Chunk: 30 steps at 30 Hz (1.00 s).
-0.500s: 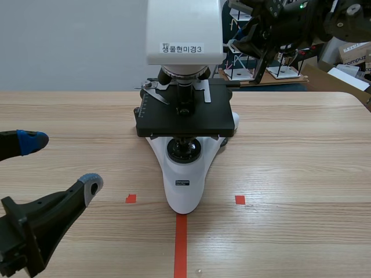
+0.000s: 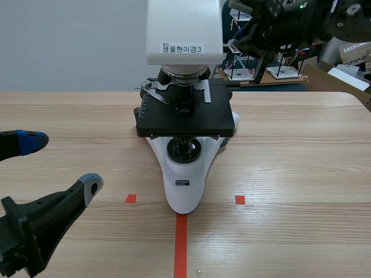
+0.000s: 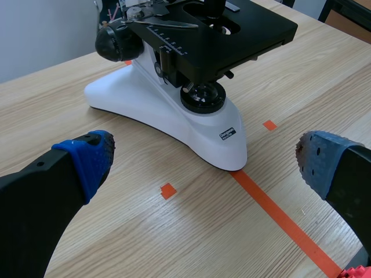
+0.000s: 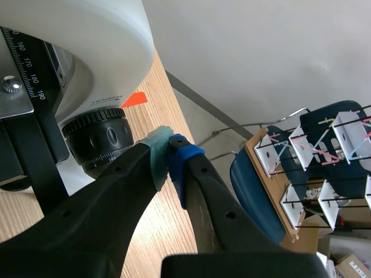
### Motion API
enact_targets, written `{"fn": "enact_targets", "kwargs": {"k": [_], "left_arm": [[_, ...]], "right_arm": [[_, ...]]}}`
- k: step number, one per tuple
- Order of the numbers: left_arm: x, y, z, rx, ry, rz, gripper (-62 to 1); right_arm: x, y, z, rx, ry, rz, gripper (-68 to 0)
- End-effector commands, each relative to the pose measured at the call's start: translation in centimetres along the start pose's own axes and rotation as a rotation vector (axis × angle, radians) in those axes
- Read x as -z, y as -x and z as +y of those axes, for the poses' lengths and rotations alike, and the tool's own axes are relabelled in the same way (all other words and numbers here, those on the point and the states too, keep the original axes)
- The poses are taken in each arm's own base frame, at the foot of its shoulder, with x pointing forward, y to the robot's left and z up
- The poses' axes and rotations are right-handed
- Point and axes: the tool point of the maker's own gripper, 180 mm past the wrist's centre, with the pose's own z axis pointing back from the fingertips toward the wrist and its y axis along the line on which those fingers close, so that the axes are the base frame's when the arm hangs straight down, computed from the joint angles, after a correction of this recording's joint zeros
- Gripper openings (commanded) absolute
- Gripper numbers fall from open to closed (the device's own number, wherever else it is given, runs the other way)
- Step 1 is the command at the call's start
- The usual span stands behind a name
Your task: Return to the home posture
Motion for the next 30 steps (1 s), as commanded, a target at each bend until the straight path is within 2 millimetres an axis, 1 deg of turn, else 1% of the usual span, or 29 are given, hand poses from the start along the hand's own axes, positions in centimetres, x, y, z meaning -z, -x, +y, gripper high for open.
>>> {"fn": "enact_targets", "kwargs": {"k": [1, 6, 13, 16, 20, 22, 24, 27, 30], "left_arm": [[0.1, -0.9, -0.1, -0.001, 0.003, -0.033, 1.4], [0.1, -0.9, -0.1, -0.001, 0.003, -0.033, 1.4], [0.1, -0.9, -0.1, -0.002, 0.003, -0.033, 1.4], [0.1, -0.9, -0.1, -0.002, 0.003, -0.033, 1.4], [0.1, -0.9, -0.1, -0.002, 0.003, -0.033, 1.4], [0.1, -0.9, -0.1, -0.002, 0.003, -0.033, 1.4], [0.1, -0.9, -0.1, -0.001, 0.003, -0.033, 1.4], [0.1, -0.9, -0.1, -0.001, 0.003, -0.033, 1.4], [0.1, -0.9, -0.1, -0.002, 0.003, -0.033, 1.4]], "right_arm": [[-0.4, -0.9, -1.6, -0.008, 0.035, -0.025, -66.0], [-0.6, -0.7, -1.7, -0.01, 0.039, -0.019, -65.9], [-2.2, -1.0, -2.2, -0.041, 0.053, -0.025, -65.1], [-3.2, -1.1, -2.6, -0.032, 0.078, -0.035, -65.1], [-5.3, -0.6, -3.8, 0.011, 0.146, -0.052, -64.4], [-6.6, -0.4, -4.2, 0.028, 0.18, -0.059, -60.2], [-7.9, -0.2, -4.3, 0.044, 0.209, -0.065, -54.1], [-9.7, 0.2, -3.9, 0.067, 0.24, -0.068, -42.4], [-11.3, 0.9, -3.0, 0.1, 0.265, -0.063, -31.7]]}}
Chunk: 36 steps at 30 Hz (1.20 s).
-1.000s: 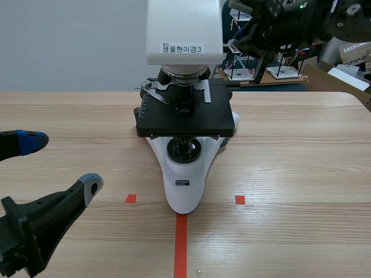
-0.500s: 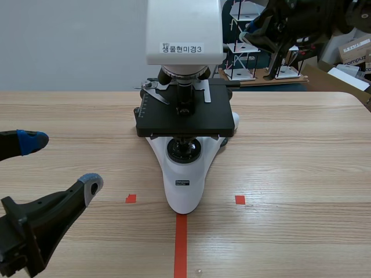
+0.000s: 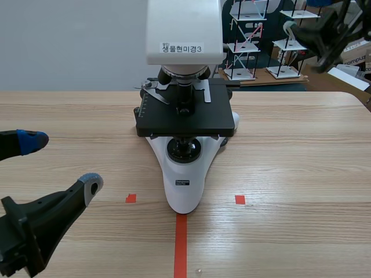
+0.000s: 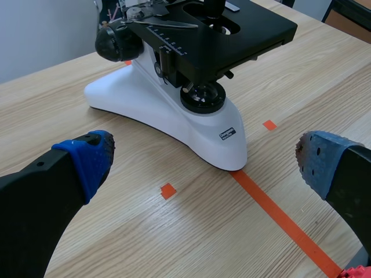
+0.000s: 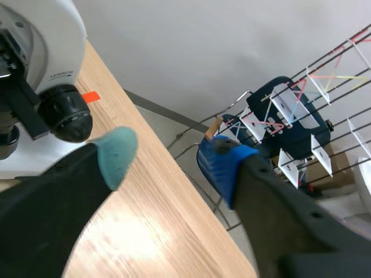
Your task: Return to the home posture
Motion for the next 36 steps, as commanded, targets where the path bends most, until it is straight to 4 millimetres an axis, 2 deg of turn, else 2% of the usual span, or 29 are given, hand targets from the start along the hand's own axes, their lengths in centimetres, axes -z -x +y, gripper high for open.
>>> {"fn": "enact_targets", "kwargs": {"k": [1, 12, 15, 20, 24, 31, 36], "left_arm": [[0.1, -0.9, -0.1, -0.002, 0.003, -0.033, 1.4], [0.1, -0.9, -0.1, -0.002, 0.003, -0.033, 1.4], [0.1, -0.9, -0.1, -0.002, 0.003, -0.033, 1.4], [0.1, -0.9, -0.1, -0.002, 0.003, -0.033, 1.4], [0.1, -0.9, -0.1, -0.002, 0.003, -0.033, 1.4], [0.1, -0.9, -0.1, -0.002, 0.003, -0.033, 1.4], [0.1, -0.9, -0.1, -0.001, 0.003, -0.033, 1.4]], "right_arm": [[-0.9, 0.1, -0.1, 0.006, 0.013, -0.002, -28.3], [-8.3, 2.4, 1.3, 0.236, 0.21, -0.029, 0.4], [-10.2, 2.6, 2.4, 0.31, 0.244, -0.049, 0.4], [-12.1, 3.1, 6.3, 0.405, 0.195, -0.028, 0.4], [-13.4, 3.0, 8.7, 0.468, 0.165, -0.036, 0.4], [-15.1, 3.9, 11.2, 0.558, 0.173, -0.003, 0.4], [-15.4, 4.4, 11.9, 0.564, 0.201, 0.025, 0.4]]}}
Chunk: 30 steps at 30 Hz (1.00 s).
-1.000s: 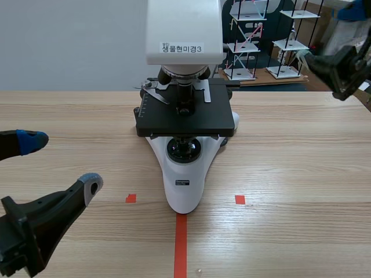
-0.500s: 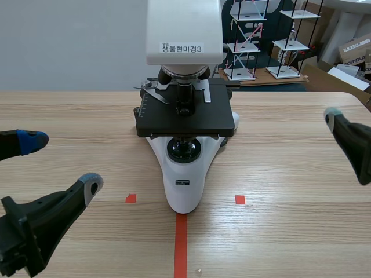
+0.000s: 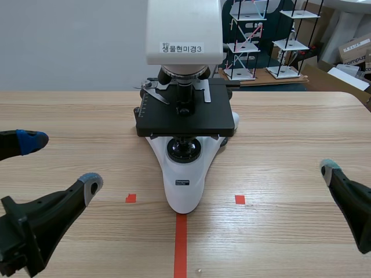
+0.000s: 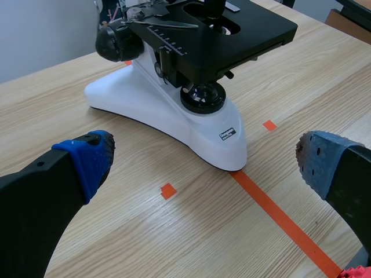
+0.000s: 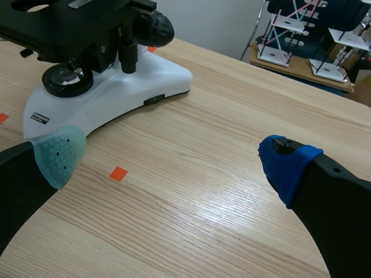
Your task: Return to the home posture
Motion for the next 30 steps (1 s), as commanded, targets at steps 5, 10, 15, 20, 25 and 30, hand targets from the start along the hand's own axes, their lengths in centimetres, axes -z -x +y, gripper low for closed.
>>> {"fn": "enact_targets", "kwargs": {"k": [5, 10, 15, 20, 25, 30], "left_arm": [[0.1, -0.9, -0.1, -0.002, 0.003, -0.034, 1.4], [0.1, -0.9, -0.1, -0.002, 0.003, -0.034, 1.4], [0.1, -0.9, -0.1, -0.002, 0.003, -0.034, 1.4], [0.1, -0.9, -0.1, -0.002, 0.003, -0.034, 1.4], [0.1, -0.9, -0.1, -0.002, 0.003, -0.034, 1.4], [0.1, -0.9, -0.1, -0.002, 0.003, -0.034, 1.4]], "right_arm": [[0.6, -0.5, 1.5, 0.008, -0.033, -0.032, 0.4], [1.0, 0.1, 3.9, 0.017, -0.095, -0.019, 0.4], [1.1, -0.2, 4.4, 0.028, -0.107, -0.038, 0.4], [1.1, -0.5, 4.4, 0.029, -0.107, -0.055, 0.4], [1.1, -0.5, 4.4, 0.028, -0.106, -0.055, 0.4], [1.1, -0.5, 4.4, 0.028, -0.106, -0.055, 0.4]]}}
